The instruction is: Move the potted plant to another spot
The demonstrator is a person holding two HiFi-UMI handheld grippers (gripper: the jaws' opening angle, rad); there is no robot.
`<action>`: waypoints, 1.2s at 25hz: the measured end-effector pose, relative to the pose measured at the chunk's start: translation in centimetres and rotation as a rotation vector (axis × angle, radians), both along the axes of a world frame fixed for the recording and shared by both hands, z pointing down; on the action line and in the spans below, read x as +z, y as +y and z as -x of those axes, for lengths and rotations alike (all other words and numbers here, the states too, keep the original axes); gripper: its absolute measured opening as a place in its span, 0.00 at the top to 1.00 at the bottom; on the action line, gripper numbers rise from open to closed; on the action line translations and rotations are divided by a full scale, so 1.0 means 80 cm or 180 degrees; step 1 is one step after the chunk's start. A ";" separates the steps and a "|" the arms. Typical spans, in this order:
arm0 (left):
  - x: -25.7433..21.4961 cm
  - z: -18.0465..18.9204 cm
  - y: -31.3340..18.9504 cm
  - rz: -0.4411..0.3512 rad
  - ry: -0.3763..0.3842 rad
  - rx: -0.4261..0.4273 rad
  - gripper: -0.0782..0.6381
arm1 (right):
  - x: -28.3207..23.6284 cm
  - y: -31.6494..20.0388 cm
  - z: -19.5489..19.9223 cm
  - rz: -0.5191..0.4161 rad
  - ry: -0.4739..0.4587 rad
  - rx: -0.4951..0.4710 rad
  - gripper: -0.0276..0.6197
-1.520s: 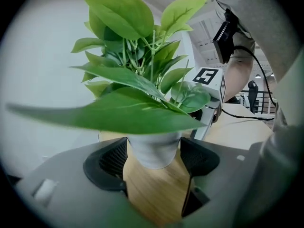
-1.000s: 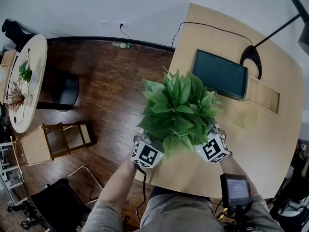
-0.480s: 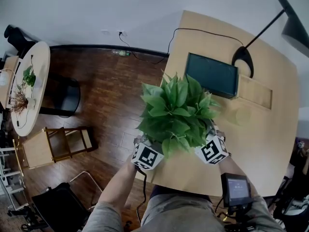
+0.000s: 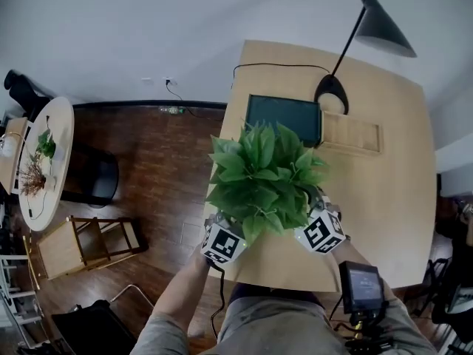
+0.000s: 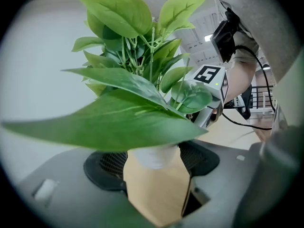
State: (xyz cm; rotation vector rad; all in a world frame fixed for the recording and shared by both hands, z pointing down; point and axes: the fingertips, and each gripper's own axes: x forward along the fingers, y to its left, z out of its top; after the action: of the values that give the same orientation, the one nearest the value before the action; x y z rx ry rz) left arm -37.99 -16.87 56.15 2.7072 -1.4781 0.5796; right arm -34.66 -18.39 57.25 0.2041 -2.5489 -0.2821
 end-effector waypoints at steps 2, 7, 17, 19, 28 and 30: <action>-0.009 -0.022 -0.001 -0.0019 -0.0018 0.0055 0.41 | -0.010 0.000 -0.023 -0.0034 -0.0013 0.0058 0.42; -0.042 -0.111 -0.002 -0.0142 0.0015 0.0278 0.41 | -0.039 0.001 -0.106 -0.0127 -0.0053 0.0221 0.42; -0.061 -0.194 0.006 -0.0130 0.0046 0.0486 0.41 | -0.059 0.012 -0.190 -0.0168 -0.0037 0.0430 0.42; -0.070 -0.242 0.009 -0.0159 0.0015 0.0523 0.41 | -0.067 0.016 -0.238 -0.0201 -0.0056 0.0472 0.42; -0.082 -0.322 0.026 -0.0174 0.0012 0.0540 0.41 | -0.080 0.033 -0.318 -0.0270 -0.0033 0.0513 0.42; -0.083 -0.331 0.032 -0.0159 0.0039 0.0571 0.41 | -0.081 0.040 -0.328 -0.0278 -0.0015 0.0546 0.42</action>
State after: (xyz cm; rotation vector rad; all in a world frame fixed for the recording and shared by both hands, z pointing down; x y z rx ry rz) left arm -11.47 -14.29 49.54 2.8966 -1.2721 0.5359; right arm -8.46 -15.22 50.74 0.4545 -2.5064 -0.3265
